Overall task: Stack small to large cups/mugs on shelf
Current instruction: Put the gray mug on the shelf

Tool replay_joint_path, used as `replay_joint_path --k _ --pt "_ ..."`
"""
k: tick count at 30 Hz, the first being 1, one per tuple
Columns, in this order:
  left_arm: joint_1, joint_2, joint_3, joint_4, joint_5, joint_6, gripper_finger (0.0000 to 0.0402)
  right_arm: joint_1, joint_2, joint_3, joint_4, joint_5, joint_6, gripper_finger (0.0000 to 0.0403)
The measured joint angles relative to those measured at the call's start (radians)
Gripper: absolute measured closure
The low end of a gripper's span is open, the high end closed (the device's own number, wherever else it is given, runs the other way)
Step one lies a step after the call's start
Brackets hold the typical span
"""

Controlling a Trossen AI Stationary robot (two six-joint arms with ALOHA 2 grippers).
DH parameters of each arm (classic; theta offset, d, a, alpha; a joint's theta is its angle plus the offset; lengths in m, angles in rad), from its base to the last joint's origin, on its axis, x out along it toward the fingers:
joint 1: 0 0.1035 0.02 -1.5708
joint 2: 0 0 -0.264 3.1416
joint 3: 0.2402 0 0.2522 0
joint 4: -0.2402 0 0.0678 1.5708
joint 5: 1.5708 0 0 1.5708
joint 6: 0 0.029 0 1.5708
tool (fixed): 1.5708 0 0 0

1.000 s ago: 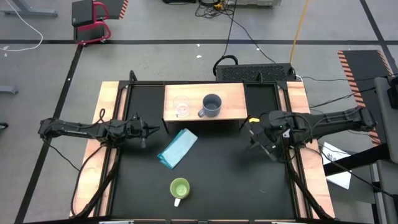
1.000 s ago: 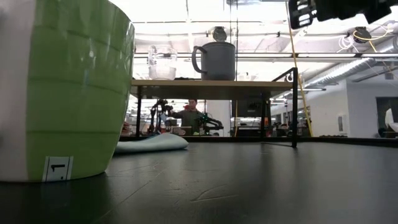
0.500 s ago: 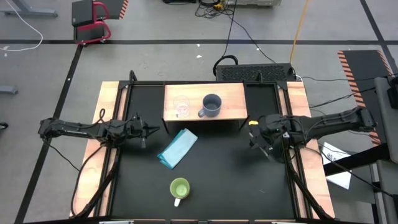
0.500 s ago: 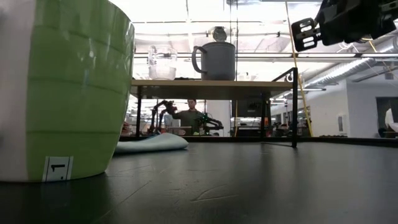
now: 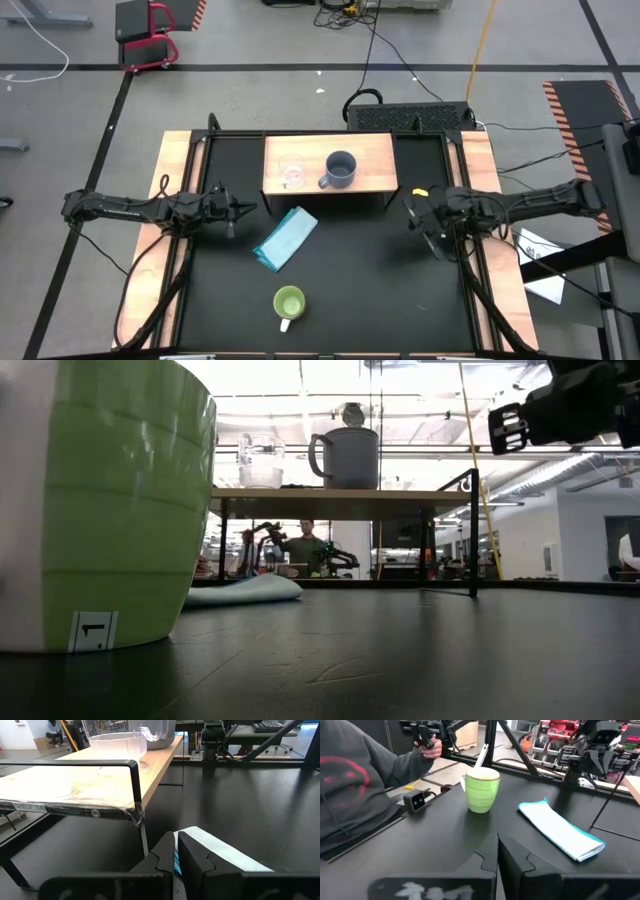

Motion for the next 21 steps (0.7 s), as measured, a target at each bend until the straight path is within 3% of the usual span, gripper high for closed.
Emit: replay_joint_path --k 13,21 --pt "0.000 0.000 0.000 -0.008 -0.024 0.103 0.0376 0.048 -0.121 -0.142 0.168 -0.003 0.018 0.0403" --pt "0.000 0.000 0.000 0.019 -0.017 0.052 0.0376 0.046 -0.145 -0.216 0.242 0.002 -0.001 0.0403"
